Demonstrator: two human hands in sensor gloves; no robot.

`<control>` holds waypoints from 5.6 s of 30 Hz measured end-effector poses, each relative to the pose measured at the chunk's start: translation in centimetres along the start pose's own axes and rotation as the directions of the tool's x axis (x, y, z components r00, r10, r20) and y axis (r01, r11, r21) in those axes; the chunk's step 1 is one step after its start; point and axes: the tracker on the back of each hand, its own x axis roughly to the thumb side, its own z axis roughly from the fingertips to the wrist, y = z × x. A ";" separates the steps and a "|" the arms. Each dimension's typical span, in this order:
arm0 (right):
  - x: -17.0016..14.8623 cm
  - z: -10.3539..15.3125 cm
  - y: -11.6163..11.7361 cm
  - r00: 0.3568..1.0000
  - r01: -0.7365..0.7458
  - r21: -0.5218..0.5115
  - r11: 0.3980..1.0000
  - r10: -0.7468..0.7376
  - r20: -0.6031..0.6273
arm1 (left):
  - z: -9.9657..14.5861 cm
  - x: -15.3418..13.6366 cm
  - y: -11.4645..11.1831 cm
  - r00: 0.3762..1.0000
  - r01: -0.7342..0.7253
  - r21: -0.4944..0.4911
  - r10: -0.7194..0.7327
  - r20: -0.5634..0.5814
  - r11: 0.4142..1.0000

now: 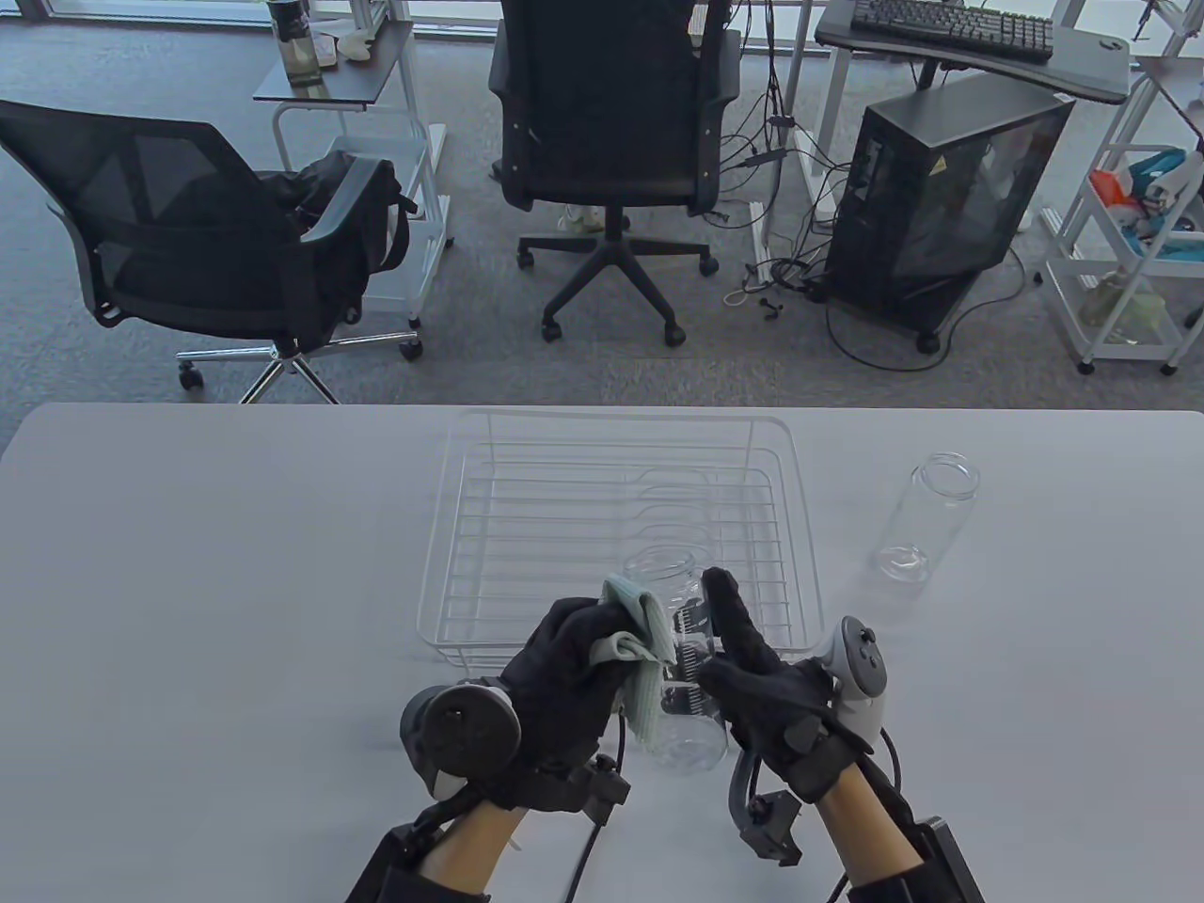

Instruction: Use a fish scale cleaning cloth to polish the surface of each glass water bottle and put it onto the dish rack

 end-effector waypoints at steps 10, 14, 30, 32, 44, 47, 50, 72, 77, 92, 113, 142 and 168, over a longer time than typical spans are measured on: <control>-0.1 0.3 -0.7 0.994 -0.077 -0.141 0.987 0.087 0.062 | 0.3 0.4 -1.4 0.999 0.021 -0.105 -0.016 0.048 0.994; 0.5 0.4 -1.3 0.990 -0.041 -0.250 0.967 0.073 0.122 | 0.8 1.1 -2.4 0.995 0.046 -0.151 -0.033 0.092 0.987; 0.6 0.5 0.3 0.999 -0.042 -0.164 0.986 0.042 -0.002 | 0.6 0.0 -1.5 0.999 -0.041 -0.077 0.042 0.003 0.996; 0.2 0.3 0.6 0.996 0.086 -0.115 0.990 -0.088 -0.019 | 0.5 -0.8 -0.6 0.993 -0.110 -0.041 0.107 -0.056 0.993; -0.3 0.1 0.2 0.999 0.017 -0.079 0.997 -0.019 -0.026 | 0.4 -1.6 -0.3 0.986 -0.147 -0.022 0.145 -0.085 0.989; 0.3 0.3 -0.1 0.997 -0.074 -0.159 0.985 0.077 0.015 | 0.6 -0.9 -1.2 0.993 -0.110 -0.073 0.108 -0.039 0.991; 0.4 0.6 -0.6 0.997 -0.033 -0.256 0.966 0.048 0.053 | 1.1 0.2 -2.5 0.999 -0.043 -0.134 0.047 0.028 0.990; 0.3 0.3 0.3 0.996 -0.055 0.048 0.997 0.059 -0.071 | 0.5 -0.9 -0.1 0.994 -0.096 0.006 0.097 -0.041 0.995; 0.0 0.4 0.2 0.999 -0.008 -0.017 1.000 0.008 -0.035 | 0.5 -0.6 -0.4 0.994 -0.104 -0.022 0.103 -0.023 0.994; 2.4 0.7 -0.6 0.963 -0.148 -0.348 0.926 0.215 0.162 | 1.7 1.1 -3.6 0.994 0.030 -0.160 -0.013 0.108 0.987; -0.4 -0.1 1.4 0.999 0.047 0.073 0.996 -0.045 -0.027 | 0.4 0.3 0.2 0.994 -0.107 0.037 0.106 0.035 0.994; 1.3 0.8 -0.9 0.996 0.061 -0.206 0.977 -0.045 0.081 | 1.6 1.2 -3.0 0.990 0.070 -0.114 -0.056 0.126 0.991; 0.0 0.6 -0.5 0.993 0.010 -0.337 0.941 0.031 0.116 | 1.5 0.9 -3.2 0.992 0.057 -0.158 -0.037 0.125 0.986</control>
